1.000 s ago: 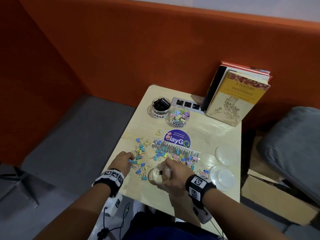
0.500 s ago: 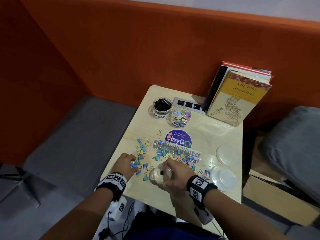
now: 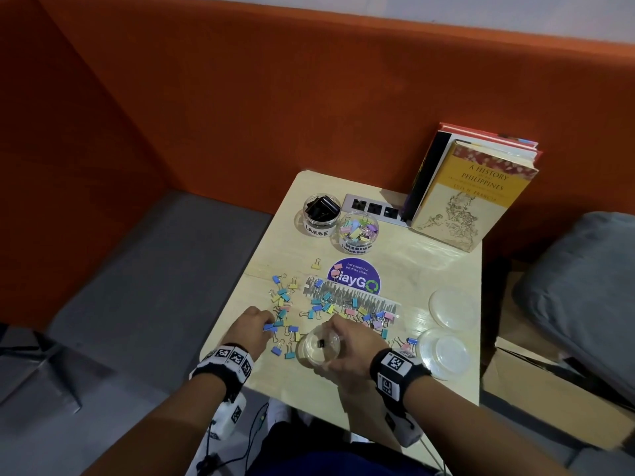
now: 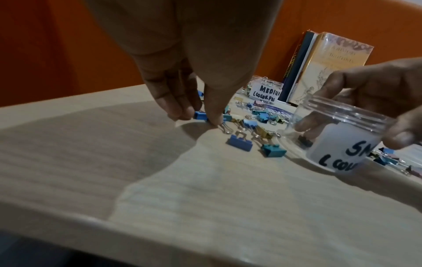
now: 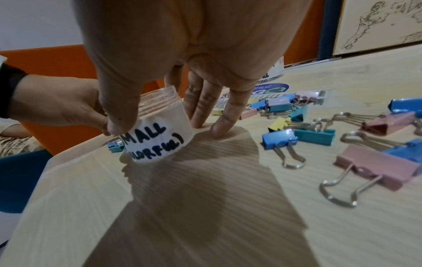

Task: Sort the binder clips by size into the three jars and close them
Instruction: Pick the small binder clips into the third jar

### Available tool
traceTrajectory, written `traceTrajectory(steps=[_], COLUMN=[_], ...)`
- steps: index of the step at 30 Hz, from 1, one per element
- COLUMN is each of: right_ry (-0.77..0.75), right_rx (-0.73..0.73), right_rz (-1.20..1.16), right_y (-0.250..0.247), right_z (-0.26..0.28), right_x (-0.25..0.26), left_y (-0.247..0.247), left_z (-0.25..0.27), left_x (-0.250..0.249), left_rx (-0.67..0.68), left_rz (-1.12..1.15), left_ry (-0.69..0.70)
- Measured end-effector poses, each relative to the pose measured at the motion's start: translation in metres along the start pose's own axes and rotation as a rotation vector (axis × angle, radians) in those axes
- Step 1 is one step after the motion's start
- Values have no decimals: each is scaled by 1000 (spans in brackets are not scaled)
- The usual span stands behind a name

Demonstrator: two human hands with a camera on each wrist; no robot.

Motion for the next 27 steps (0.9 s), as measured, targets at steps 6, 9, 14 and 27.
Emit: traceTrajectory(steps=[6, 9, 14, 27], right_ry=[-1, -8, -10, -13], right_rx=[11, 1, -3, 2], right_rz=[9, 29, 25, 35], right_y=[0, 0, 0, 1], right_z=[0, -1, 0, -3], right_x=[0, 0, -1, -2], left_y=[2, 9, 13, 7], left_z=[2, 4, 7, 14], left_x=[3, 1, -2, 13], left_rx=[21, 75, 100, 116], left_rz=[-18, -75, -122, -70], left_ry=[-1, 47, 68, 50])
Point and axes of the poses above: each hand's wrist, its own z-axis away from the middle knuckle, its own y-axis out of the palm, x = y × z, the point moved 8 cm from there along -z, towards the middle knuckle, and after that the axes turned 4 degrees about x, right-handed, at the moved point
